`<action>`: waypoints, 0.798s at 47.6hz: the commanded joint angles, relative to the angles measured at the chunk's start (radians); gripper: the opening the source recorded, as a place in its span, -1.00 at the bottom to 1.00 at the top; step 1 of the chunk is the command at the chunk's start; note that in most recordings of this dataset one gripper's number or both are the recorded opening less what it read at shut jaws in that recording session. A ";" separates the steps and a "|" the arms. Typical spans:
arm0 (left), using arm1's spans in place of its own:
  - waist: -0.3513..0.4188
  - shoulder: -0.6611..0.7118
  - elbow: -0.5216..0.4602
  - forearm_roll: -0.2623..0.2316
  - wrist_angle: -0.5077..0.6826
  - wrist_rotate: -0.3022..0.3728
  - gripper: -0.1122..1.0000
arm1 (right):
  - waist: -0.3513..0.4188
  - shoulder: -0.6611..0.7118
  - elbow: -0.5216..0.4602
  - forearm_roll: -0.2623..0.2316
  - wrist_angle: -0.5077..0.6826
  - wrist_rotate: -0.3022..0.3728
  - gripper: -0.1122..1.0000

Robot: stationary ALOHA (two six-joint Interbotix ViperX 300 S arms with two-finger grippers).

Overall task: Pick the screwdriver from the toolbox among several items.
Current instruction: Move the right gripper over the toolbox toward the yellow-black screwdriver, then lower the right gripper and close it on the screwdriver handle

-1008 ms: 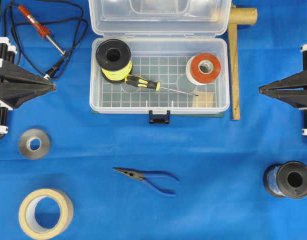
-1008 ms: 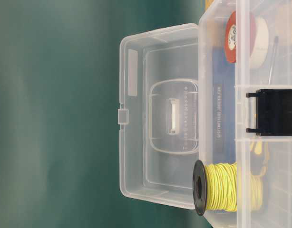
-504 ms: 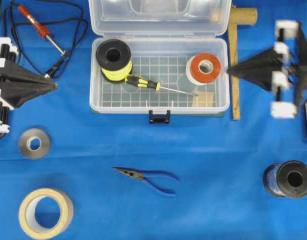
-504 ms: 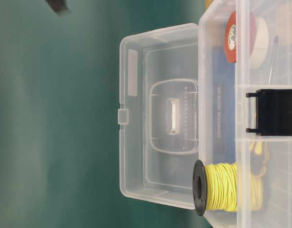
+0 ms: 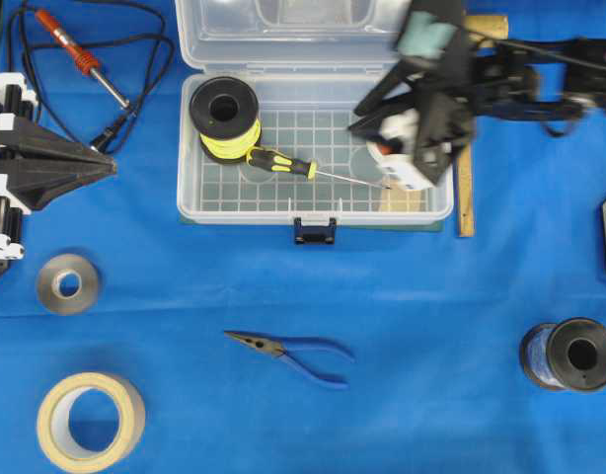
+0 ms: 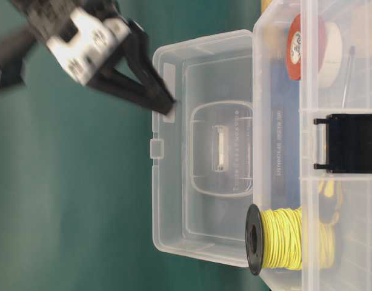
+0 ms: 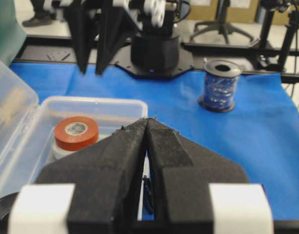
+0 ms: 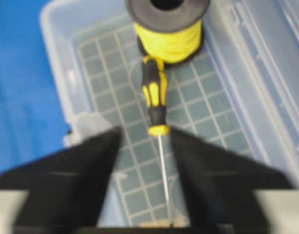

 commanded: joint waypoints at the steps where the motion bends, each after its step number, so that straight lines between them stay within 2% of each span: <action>1: 0.003 0.008 -0.006 -0.002 -0.005 0.000 -0.80 | -0.003 0.067 -0.084 -0.014 0.044 0.006 0.24; 4: 0.003 0.008 -0.003 -0.002 -0.005 0.000 -0.80 | -0.003 0.126 -0.117 -0.017 0.069 0.008 0.55; 6: 0.005 0.005 -0.002 -0.002 -0.006 0.000 -0.80 | -0.005 0.166 -0.137 -0.017 0.080 0.008 0.65; 12: 0.003 0.006 0.003 -0.002 -0.005 0.002 -0.80 | -0.008 0.288 -0.187 -0.017 0.103 0.008 0.56; 18: 0.003 0.006 0.008 -0.002 -0.005 0.002 -0.80 | -0.008 0.382 -0.227 -0.017 0.109 0.002 0.58; 38: 0.003 0.006 0.023 -0.002 -0.005 0.003 -0.80 | -0.009 0.518 -0.276 -0.020 0.103 -0.020 0.55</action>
